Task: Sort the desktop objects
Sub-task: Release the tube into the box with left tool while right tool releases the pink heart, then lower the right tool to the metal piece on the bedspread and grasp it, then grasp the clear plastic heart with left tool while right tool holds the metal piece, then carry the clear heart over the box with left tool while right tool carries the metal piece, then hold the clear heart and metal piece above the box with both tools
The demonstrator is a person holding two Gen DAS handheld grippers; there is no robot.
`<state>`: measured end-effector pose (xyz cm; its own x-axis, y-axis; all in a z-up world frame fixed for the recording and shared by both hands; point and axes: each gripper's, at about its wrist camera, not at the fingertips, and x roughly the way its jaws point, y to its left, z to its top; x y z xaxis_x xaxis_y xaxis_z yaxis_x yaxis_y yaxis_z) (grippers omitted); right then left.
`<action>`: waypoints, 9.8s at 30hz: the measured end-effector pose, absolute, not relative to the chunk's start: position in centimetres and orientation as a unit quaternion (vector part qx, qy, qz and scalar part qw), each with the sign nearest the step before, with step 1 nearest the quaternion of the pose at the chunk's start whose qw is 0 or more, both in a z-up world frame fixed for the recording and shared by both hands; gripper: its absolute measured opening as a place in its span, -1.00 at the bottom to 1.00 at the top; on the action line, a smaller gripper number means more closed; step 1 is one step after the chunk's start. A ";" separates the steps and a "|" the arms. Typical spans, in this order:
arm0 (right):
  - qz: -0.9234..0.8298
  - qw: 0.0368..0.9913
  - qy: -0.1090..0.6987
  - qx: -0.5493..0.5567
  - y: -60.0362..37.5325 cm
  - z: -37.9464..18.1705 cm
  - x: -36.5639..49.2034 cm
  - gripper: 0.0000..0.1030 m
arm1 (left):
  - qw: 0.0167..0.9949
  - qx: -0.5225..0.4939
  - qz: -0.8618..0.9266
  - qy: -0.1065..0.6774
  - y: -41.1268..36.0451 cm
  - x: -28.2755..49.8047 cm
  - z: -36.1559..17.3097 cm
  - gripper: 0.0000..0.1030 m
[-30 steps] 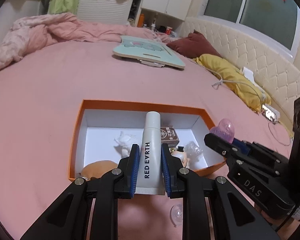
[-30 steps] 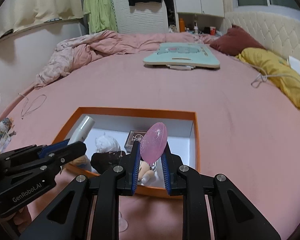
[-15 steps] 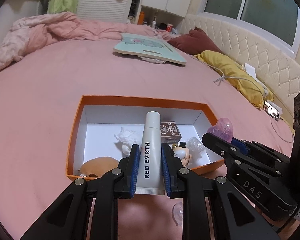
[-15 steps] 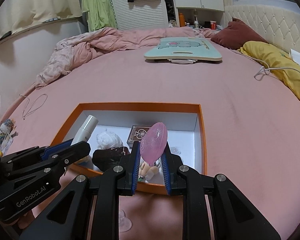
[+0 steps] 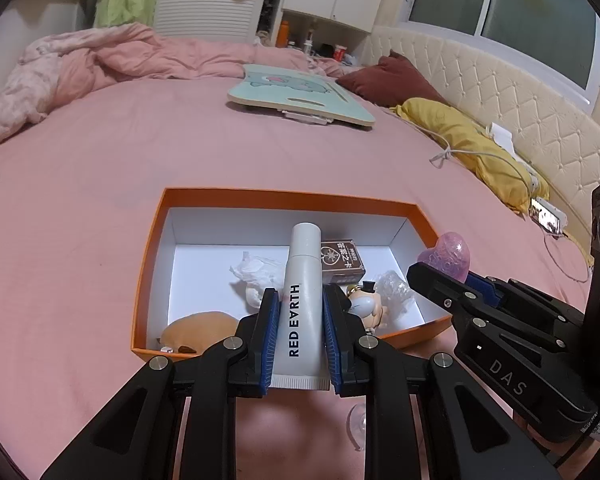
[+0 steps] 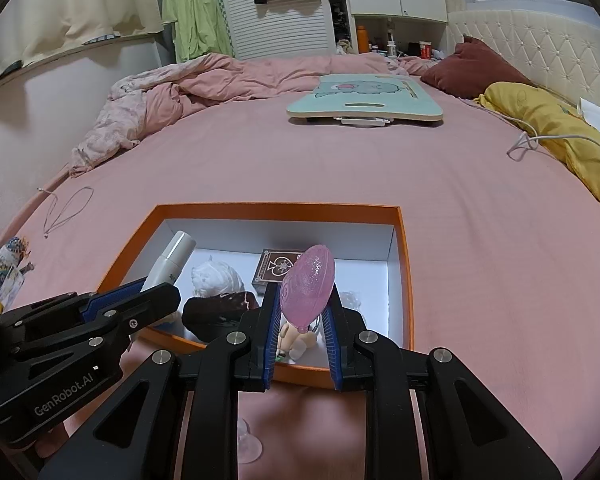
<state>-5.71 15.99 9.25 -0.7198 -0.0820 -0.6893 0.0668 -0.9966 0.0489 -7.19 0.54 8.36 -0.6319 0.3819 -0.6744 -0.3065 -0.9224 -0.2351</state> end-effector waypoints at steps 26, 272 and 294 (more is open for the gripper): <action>-0.938 0.034 -0.030 0.345 16.5 10.0 -5.2 0.22 | 0.156 -0.360 0.915 -0.096 -1.5 -7.2 8.8 0.49; -0.933 0.014 -0.007 0.359 15.8 9.5 -5.9 -0.40 | 0.154 -0.378 0.913 -0.022 1.0 -7.9 8.6 -0.29; -0.932 0.013 -0.008 0.361 15.3 9.4 -5.7 -0.40 | 0.155 -0.382 0.911 -0.017 0.9 -8.2 8.2 -0.29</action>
<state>-5.66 15.33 9.40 -0.7387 -0.0308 -0.6733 0.0186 -0.9995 0.0253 -8.24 0.93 8.24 -0.6595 0.2961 -0.6909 -0.2699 -0.9511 -0.1500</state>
